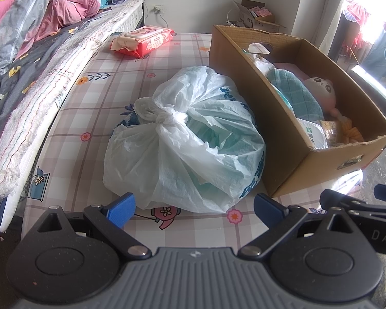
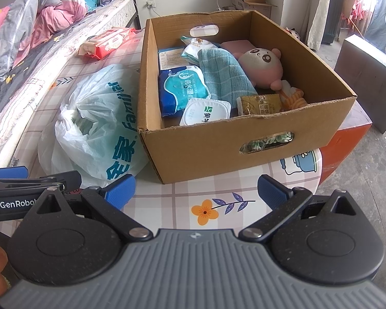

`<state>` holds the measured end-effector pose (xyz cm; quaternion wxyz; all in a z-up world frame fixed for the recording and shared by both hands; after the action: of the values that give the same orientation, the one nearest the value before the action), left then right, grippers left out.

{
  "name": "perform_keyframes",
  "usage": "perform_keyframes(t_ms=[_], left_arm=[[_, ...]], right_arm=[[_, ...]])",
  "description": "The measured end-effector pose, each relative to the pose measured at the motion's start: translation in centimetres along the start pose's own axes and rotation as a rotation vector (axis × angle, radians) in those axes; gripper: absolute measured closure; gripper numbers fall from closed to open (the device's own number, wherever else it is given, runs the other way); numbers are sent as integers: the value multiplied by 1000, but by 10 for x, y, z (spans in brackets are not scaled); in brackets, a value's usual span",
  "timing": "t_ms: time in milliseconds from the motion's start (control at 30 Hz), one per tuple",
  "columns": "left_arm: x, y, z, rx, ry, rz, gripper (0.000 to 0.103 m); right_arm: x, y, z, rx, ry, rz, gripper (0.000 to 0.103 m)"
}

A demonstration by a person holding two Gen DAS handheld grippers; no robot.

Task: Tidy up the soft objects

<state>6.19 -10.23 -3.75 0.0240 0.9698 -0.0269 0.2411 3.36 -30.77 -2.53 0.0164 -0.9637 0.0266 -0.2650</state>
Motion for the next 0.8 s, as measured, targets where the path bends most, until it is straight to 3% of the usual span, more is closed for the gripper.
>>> perform_keyframes(t_ms=[800], left_arm=[[0, -2, 0, -1, -1, -1, 4]], right_arm=[[1, -3, 0, 1, -2, -1, 1]])
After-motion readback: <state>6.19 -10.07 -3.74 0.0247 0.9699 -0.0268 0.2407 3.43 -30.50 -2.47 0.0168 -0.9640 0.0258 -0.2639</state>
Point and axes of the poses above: each gripper's, at about its wrist camera, not at the fingertips, and z roughly the way its jaws point, y to its right, x to its top, the point moved 5 cm from there along z, roughly the way its jaws point, and after that the axes turned 7 degrees about -y, right-handed, at the moved point
